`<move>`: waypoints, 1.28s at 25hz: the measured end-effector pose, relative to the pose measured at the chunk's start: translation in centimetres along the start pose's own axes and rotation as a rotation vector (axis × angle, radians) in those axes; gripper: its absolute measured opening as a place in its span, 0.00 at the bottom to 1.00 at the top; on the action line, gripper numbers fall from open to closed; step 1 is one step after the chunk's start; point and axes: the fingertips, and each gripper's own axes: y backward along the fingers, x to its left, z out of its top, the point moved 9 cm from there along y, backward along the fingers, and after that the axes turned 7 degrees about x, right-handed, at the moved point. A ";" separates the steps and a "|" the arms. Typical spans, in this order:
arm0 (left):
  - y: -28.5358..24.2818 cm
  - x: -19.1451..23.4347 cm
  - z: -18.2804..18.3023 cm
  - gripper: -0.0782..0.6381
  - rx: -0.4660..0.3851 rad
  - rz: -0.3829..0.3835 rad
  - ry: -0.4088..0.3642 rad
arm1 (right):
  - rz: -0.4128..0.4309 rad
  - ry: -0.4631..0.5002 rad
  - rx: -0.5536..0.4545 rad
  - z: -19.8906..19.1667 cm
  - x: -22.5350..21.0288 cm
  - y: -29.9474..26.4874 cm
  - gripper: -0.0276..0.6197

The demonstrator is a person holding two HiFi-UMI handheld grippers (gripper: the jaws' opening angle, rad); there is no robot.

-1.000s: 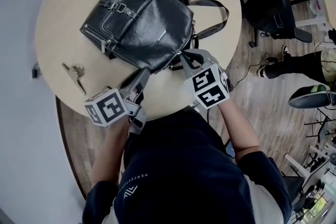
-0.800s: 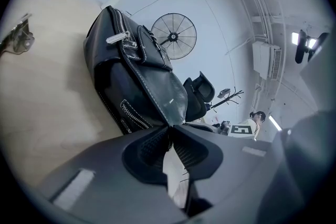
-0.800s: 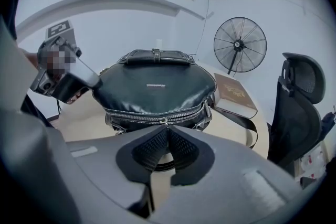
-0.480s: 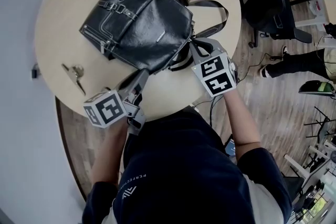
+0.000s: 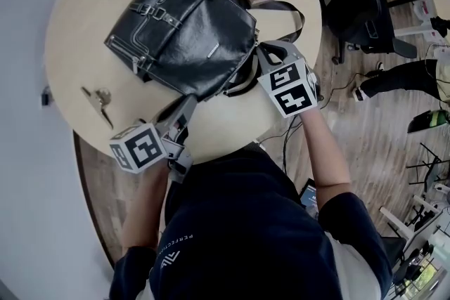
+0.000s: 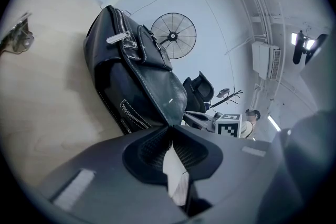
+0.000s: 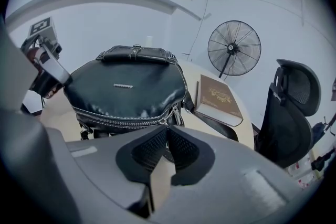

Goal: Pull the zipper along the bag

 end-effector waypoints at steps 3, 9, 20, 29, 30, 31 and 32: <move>0.1 0.0 -0.2 0.18 0.009 0.011 0.010 | -0.001 -0.001 -0.003 0.1 -0.1 -0.2 0.07; 0.0 0.2 -0.4 0.18 0.033 0.006 0.037 | 0.002 -0.011 -0.016 -0.1 0.1 -0.2 0.07; 0.1 0.3 0.1 0.18 0.028 -0.038 -0.045 | -0.037 -0.086 -0.062 -1.0 0.9 0.9 0.08; 0.3 0.2 -0.4 0.25 0.082 -0.087 -0.045 | -0.052 -0.166 -0.064 -2.8 1.8 3.3 0.08; 0.4 0.1 -0.4 0.25 0.085 -0.087 -0.049 | -0.054 -0.175 -0.066 -2.9 1.9 3.7 0.08; 0.6 0.0 -0.3 0.25 0.085 -0.086 -0.057 | -0.055 -0.185 -0.068 -3.1 2.0 4.0 0.08; 0.8 -0.1 -0.2 0.25 0.079 -0.084 -0.070 | -0.057 -0.196 -0.070 -3.3 2.1 4.3 0.08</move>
